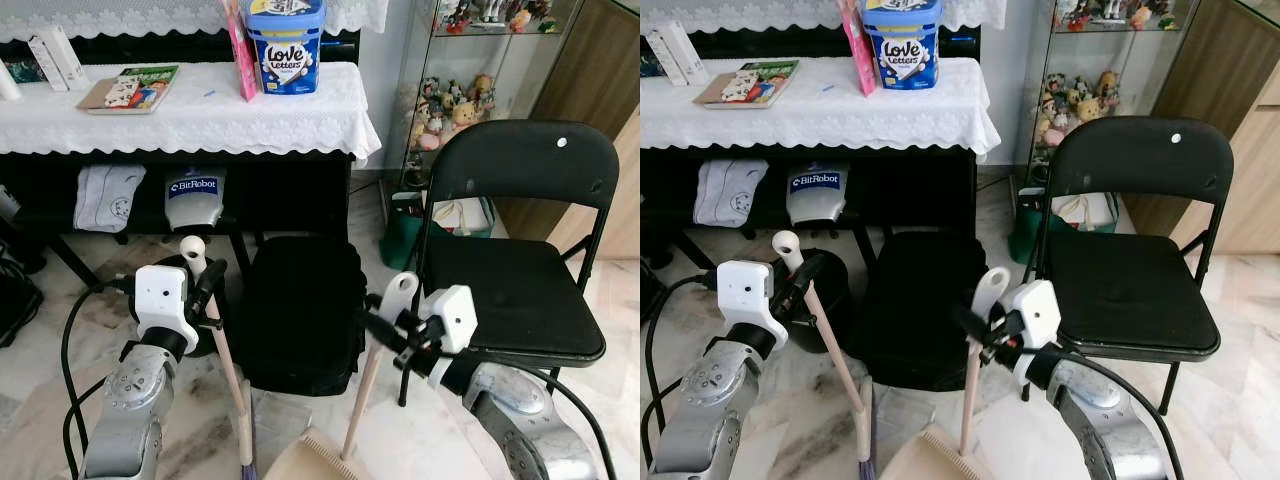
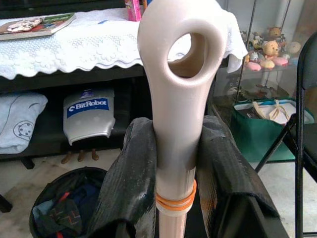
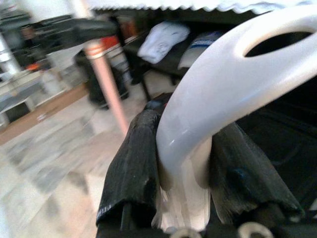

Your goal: Sweep floor

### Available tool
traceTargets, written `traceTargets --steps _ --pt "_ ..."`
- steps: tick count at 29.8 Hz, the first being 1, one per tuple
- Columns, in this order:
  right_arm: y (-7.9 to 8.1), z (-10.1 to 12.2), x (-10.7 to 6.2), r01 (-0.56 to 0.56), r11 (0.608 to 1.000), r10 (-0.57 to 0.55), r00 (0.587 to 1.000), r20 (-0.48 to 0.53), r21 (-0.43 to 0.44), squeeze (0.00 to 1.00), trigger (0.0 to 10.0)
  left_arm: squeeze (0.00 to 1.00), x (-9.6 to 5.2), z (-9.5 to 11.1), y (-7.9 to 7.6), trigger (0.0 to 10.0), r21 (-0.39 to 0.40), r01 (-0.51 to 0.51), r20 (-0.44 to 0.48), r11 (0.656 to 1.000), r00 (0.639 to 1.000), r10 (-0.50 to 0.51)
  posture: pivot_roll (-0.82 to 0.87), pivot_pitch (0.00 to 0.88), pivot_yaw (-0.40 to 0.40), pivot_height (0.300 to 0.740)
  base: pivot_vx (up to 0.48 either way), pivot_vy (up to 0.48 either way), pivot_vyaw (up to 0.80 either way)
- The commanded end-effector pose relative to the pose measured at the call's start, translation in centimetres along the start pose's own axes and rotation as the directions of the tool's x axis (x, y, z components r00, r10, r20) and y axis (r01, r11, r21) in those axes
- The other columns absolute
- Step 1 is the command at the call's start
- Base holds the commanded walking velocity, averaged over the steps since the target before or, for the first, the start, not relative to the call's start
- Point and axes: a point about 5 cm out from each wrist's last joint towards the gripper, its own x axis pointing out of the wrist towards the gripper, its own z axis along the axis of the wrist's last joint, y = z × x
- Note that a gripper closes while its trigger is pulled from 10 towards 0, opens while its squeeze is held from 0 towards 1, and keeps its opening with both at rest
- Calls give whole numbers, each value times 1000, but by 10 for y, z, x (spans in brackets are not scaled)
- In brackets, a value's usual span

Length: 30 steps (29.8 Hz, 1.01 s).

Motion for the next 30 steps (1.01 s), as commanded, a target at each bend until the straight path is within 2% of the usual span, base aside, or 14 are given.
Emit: traceTargets --steps 1,7,12,16,18,25,30 --pt "17 2 2 -130 990 130 991 10 51 0 10000 0 3 7 3 10000 9 -1 27 1000 1000 0 -47 90 48 740 0 0 0" --pt "27 1 -6 -262 964 264 963 -53 37 0 10000 0 4 6 3 10000 7 2 26 1000 1000 -2 -50 89 47 740 0 0 0" --pt "36 -1 -14 -372 927 374 922 -96 33 0 10000 0 4 6 3 10000 7 6 24 1000 1000 -6 -48 88 47 740 0 0 0" --pt "43 4 -17 -454 890 456 886 -78 44 0 10000 0 5 6 4 10000 8 6 24 1000 1000 -6 -47 86 48 740 0 0 0" --pt "49 7 -22 -521 852 523 850 -65 48 0 10000 0 5 6 4 10000 8 7 24 1000 1000 -7 -47 85 48 740 0 0 0" --pt "55 8 -29 -587 807 590 805 -67 57 0 10000 0 6 6 3 10000 8 10 25 1000 1000 -10 -47 84 48 740 0 0 0" --pt "54 8 -30 -587 808 589 804 -77 48 0 10000 0 6 6 3 10000 9 12 23 1000 1000 -12 -47 84 49 740 0 0 0"
